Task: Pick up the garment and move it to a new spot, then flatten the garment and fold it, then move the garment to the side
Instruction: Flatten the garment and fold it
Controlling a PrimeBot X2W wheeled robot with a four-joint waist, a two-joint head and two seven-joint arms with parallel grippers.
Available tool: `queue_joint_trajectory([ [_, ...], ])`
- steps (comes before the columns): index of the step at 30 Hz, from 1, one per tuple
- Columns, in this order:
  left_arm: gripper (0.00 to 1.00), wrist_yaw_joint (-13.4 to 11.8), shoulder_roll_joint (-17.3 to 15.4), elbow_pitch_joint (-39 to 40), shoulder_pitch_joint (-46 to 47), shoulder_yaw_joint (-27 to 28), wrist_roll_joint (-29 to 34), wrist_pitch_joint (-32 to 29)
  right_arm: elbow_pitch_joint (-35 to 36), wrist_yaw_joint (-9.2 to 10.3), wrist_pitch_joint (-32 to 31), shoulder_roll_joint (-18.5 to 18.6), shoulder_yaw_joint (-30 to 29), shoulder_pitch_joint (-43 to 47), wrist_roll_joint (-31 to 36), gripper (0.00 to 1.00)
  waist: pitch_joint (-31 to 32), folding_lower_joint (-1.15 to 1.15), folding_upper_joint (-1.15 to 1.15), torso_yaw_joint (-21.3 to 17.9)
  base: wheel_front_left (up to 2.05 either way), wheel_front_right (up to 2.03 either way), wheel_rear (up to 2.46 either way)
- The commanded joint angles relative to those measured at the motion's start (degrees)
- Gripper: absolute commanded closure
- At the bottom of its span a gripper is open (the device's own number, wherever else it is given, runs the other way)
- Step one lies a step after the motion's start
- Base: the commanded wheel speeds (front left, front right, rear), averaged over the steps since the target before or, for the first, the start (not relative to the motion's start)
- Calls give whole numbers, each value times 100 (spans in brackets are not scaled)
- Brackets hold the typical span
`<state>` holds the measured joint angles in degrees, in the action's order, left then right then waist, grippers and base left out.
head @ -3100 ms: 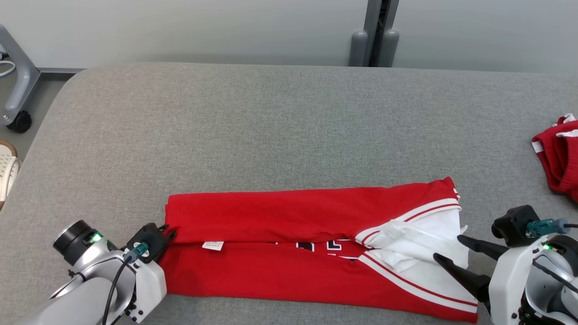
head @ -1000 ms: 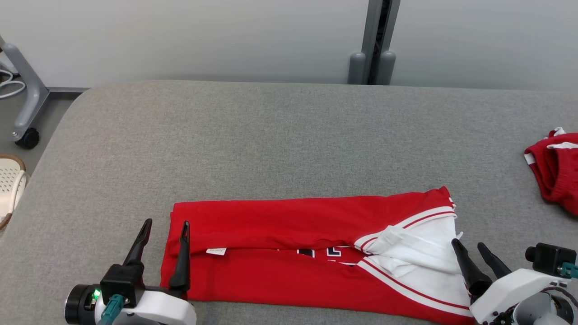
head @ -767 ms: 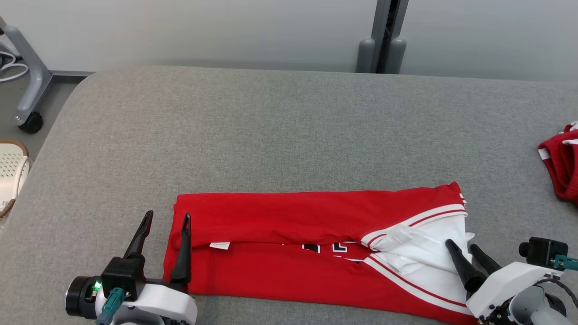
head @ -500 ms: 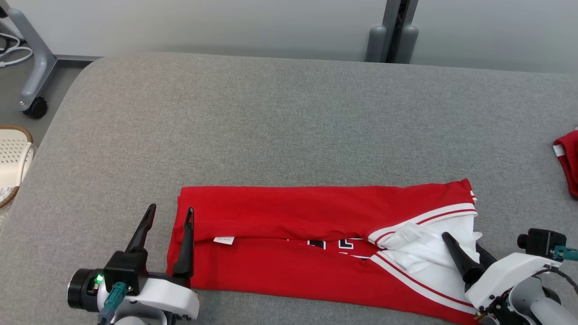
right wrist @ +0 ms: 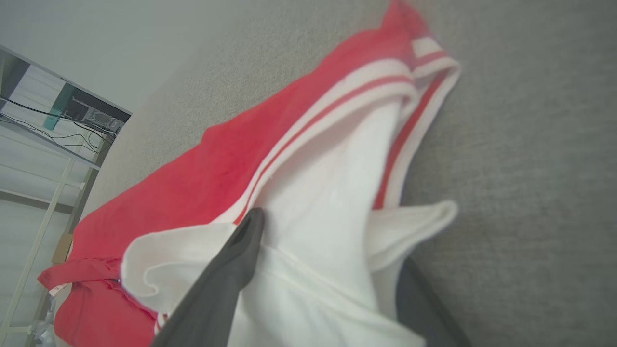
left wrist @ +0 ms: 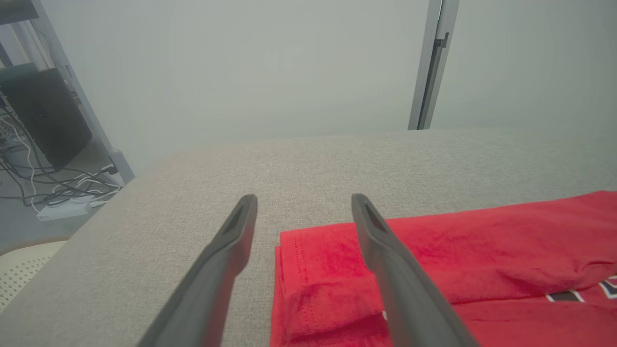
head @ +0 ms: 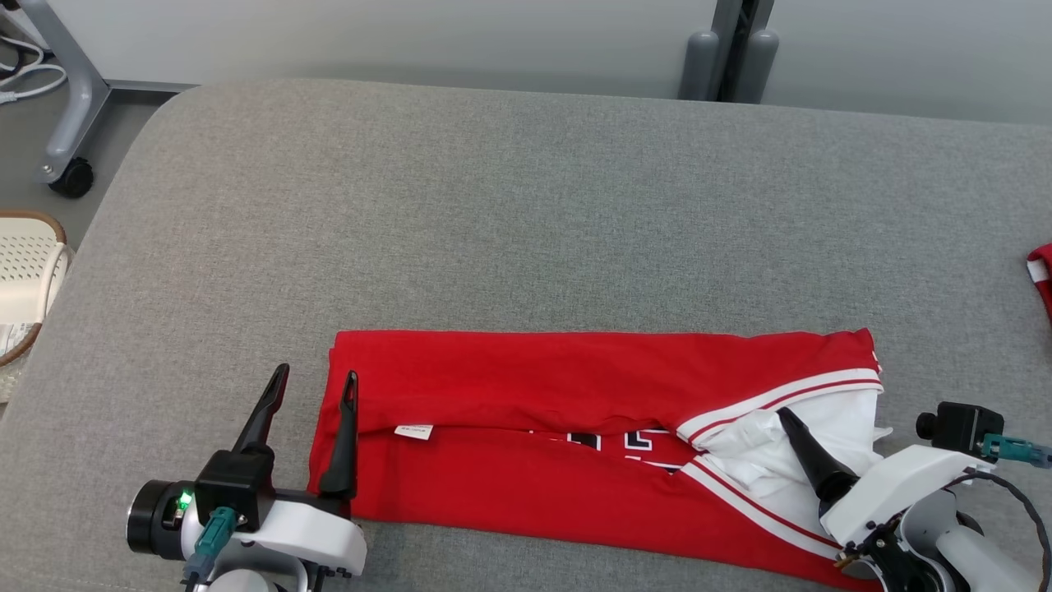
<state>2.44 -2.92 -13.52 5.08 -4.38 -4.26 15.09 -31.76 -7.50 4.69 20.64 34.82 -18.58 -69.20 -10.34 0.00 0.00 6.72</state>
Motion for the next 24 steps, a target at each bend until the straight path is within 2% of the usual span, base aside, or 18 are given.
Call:
queue_joint_trajectory([
  [1, 0, 14, -11, -17, 83, 6, 37, 12, -98, -1, -79, -189, 251, 129, -116, 0, -5, 0, 0, 0, 0, 0, 0],
  [9, 0, 20, -9, -51, 129, -36, 23, 13, -167, -1, 115, -204, 566, -5, -376, 0, -26, 0, 0, 7, 0, 0, 0],
  [10, 0, 17, -9, -55, 132, -42, 17, 13, -194, -1, 121, -182, 588, -9, -409, 5, -25, 0, 0, 9, 0, 0, 0],
  [12, 0, 7, -9, -65, 134, -47, 7, 13, -268, -1, 196, -135, 627, -40, -460, 65, -20, 0, 0, 12, 0, 0, 0],
  [13, 0, 4, -8, -69, 136, -47, 4, 13, -299, 0, 238, -110, 648, -61, -456, 89, -16, 0, 0, 13, 0, 0, 0],
  [14, 0, 4, -9, -74, 136, -46, 5, 13, -328, 1, 277, -87, 661, -80, -470, 100, -13, 0, 0, 12, 0, 0, 0],
  [24, 0, 28, -8, -122, 111, -29, 8, 12, -515, 1, 576, 115, 870, -276, -543, 100, 75, 0, 0, -7, 0, 0, 0],
])
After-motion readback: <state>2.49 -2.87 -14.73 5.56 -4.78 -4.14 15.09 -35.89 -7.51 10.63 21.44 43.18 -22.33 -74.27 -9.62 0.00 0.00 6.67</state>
